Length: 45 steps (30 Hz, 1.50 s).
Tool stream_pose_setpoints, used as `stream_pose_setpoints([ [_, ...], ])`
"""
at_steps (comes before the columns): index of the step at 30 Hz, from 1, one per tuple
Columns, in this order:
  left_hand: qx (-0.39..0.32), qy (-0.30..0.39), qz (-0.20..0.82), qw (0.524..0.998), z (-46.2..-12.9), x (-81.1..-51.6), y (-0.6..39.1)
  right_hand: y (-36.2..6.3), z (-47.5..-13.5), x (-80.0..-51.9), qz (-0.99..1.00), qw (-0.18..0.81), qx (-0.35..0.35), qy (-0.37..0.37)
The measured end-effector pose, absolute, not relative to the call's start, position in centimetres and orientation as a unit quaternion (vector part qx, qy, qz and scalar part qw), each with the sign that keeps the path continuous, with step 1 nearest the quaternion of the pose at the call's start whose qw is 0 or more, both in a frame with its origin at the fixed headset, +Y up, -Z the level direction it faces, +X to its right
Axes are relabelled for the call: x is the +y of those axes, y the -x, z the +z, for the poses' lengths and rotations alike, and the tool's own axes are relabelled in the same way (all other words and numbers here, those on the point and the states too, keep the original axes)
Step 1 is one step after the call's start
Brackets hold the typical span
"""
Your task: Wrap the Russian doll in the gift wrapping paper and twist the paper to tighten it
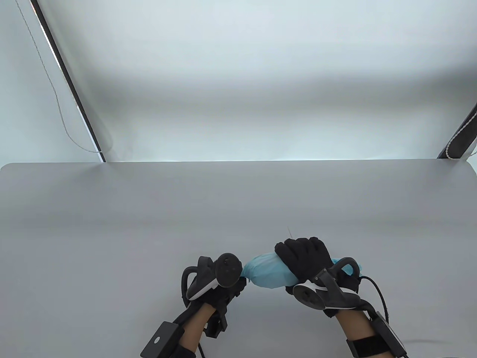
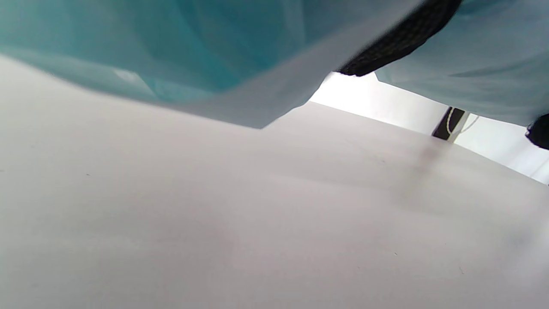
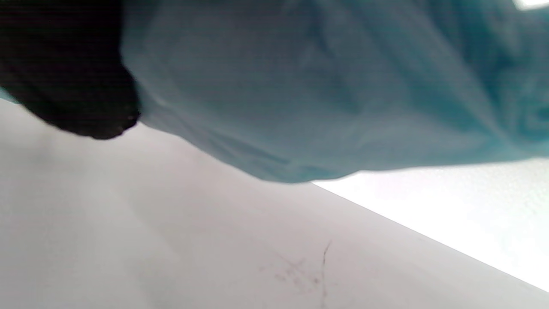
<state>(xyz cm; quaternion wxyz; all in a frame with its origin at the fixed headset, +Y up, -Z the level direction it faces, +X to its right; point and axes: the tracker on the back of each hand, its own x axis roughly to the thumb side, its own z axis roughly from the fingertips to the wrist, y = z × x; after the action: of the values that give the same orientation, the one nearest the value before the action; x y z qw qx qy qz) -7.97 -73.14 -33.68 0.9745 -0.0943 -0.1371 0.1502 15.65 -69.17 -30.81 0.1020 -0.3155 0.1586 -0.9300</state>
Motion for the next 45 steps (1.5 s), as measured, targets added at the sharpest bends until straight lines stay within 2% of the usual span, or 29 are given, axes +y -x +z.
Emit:
stream_pose_setpoints([
  [2,-0.098,0.07,0.199,0.972,-33.8,-73.2,8.6,-16.1,-31.0,-69.0,-0.936,0.082,0.157,0.304],
  [4,-0.093,0.065,0.223,0.968,-34.1,-73.1,9.2,-16.3,-31.1,-68.8,-0.937,0.069,0.159,0.303],
  [5,-0.098,0.083,0.23,0.965,-34.2,-73.0,9.5,-16.2,-31.1,-68.8,-0.937,0.063,0.157,0.304],
  [11,-0.105,0.142,0.209,0.962,-34.8,-73.7,9.7,-15.6,-30.9,-69.2,-0.935,0.075,0.15,0.313],
  [14,-0.092,0.141,0.182,0.969,-35.0,-73.6,9.4,-15.3,-30.8,-69.1,-0.934,0.076,0.151,0.314],
  [17,-0.111,0.148,0.162,0.969,-35.0,-73.6,9.3,-15.3,-30.7,-69.1,-0.934,0.074,0.148,0.316],
  [22,-0.139,0.101,0.104,0.98,-34.4,-73.9,9.0,-14.9,-30.7,-69.1,-0.936,0.061,0.144,0.315],
  [26,-0.157,0.075,0.128,0.976,-34.2,-73.5,9.0,-15.1,-30.8,-69.2,-0.94,0.036,0.135,0.31],
  [31,-0.182,0.006,0.17,0.968,-34.0,-72.6,9.2,-15.2,-31.0,-69.1,-0.943,0.017,0.13,0.304],
  [35,-0.199,0.03,0.17,0.965,-34.0,-72.6,9.4,-15.8,-31.3,-69.2,-0.946,0.022,0.123,0.3],
  [41,-0.252,0.151,0.177,0.94,-33.9,-72.7,9.0,-16.5,-31.7,-69.4,-0.949,0.059,0.127,0.282],
  [45,-0.269,0.175,0.162,0.933,-33.8,-72.8,8.3,-16.9,-32.0,-69.5,-0.953,0.046,0.118,0.274],
])
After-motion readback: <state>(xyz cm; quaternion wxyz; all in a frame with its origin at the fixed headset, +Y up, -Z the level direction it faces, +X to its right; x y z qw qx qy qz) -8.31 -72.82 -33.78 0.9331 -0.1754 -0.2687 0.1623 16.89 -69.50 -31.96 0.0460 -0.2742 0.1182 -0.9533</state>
